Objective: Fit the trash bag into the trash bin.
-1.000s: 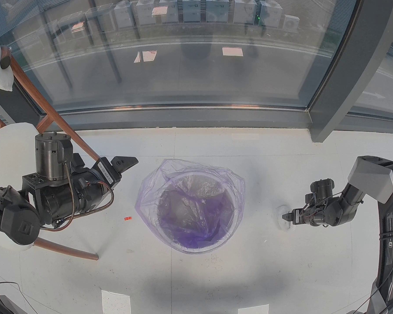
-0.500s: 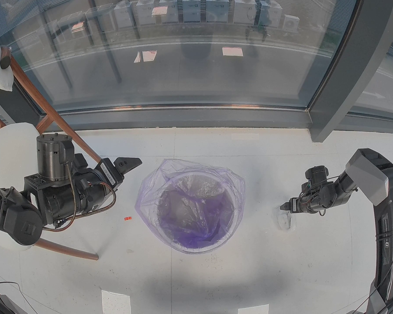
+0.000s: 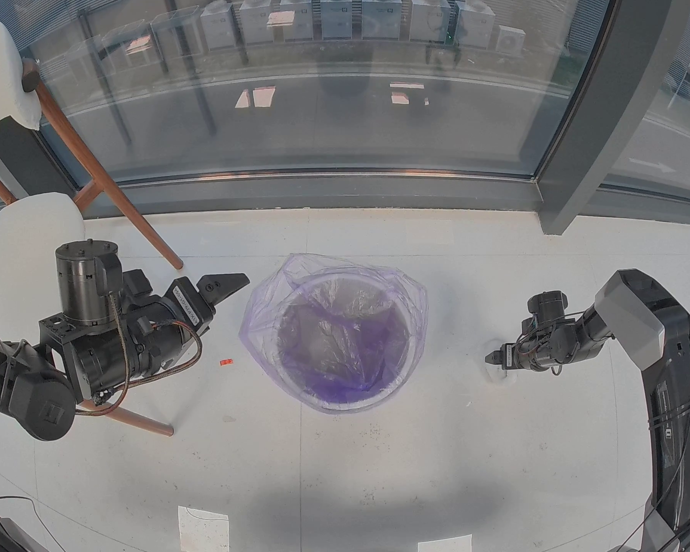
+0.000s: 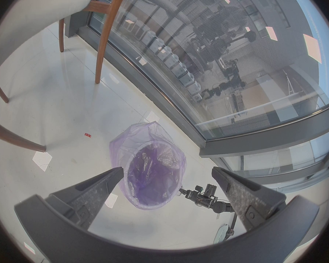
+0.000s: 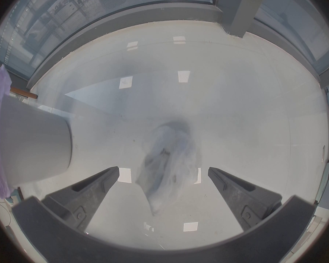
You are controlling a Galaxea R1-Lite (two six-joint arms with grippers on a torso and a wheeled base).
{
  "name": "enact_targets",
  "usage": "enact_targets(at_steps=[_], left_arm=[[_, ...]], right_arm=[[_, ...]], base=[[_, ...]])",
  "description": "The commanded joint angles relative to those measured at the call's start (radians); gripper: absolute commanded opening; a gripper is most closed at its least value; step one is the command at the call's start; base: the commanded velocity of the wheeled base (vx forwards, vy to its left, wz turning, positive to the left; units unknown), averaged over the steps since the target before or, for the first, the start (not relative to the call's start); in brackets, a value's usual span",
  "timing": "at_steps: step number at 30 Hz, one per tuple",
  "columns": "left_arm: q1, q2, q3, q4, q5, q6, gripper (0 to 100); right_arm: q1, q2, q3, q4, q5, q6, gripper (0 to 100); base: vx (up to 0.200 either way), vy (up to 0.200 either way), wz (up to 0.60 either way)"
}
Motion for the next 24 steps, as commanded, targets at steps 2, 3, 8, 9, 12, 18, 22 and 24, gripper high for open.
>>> enact_targets(at_steps=[2, 3, 8, 9, 12, 18, 22, 24], left_arm=[[0.0, 0.002, 0.0, -0.002, 0.003, 0.0, 100], [0.0, 0.002, 0.0, -0.002, 0.005, 0.0, 100], [0.017, 0.002, 0.004, -0.002, 0.003, 0.001, 100], [0.017, 0.002, 0.004, -0.002, 0.003, 0.001, 100], [0.022, 0.002, 0.0, -0.002, 0.005, 0.003, 100], [0.025, 0.002, 0.003, -0.002, 0.005, 0.003, 100], [0.028, 0.002, 0.008, -0.002, 0.005, 0.004, 100], [0.029, 0.0, 0.004, -0.003, 0.003, 0.004, 100]], right_arm=[[0.004, 0.05, -0.057, -0.001, 0.0, -0.001, 100], [0.006, 0.064, -0.079, -0.001, -0.002, -0.001, 100], [0.006, 0.108, -0.154, -0.001, -0.005, -0.001, 100], [0.006, 0.108, -0.154, -0.001, -0.005, -0.001, 100], [0.004, 0.149, -0.217, -0.004, -0.007, -0.001, 0], [-0.001, 0.163, -0.235, -0.001, -0.011, -0.001, 0], [-0.016, 0.102, -0.258, 0.002, -0.01, 0.001, 0], [-0.027, 0.027, -0.271, 0.011, -0.002, 0.002, 0]], base=[[0.0, 0.0, 0.0], [0.0, 0.0, 0.0], [0.0, 0.0, 0.0], [0.0, 0.0, 0.0], [0.0, 0.0, 0.0], [0.0, 0.0, 0.0], [0.0, 0.0, 0.0], [0.0, 0.0, 0.0]])
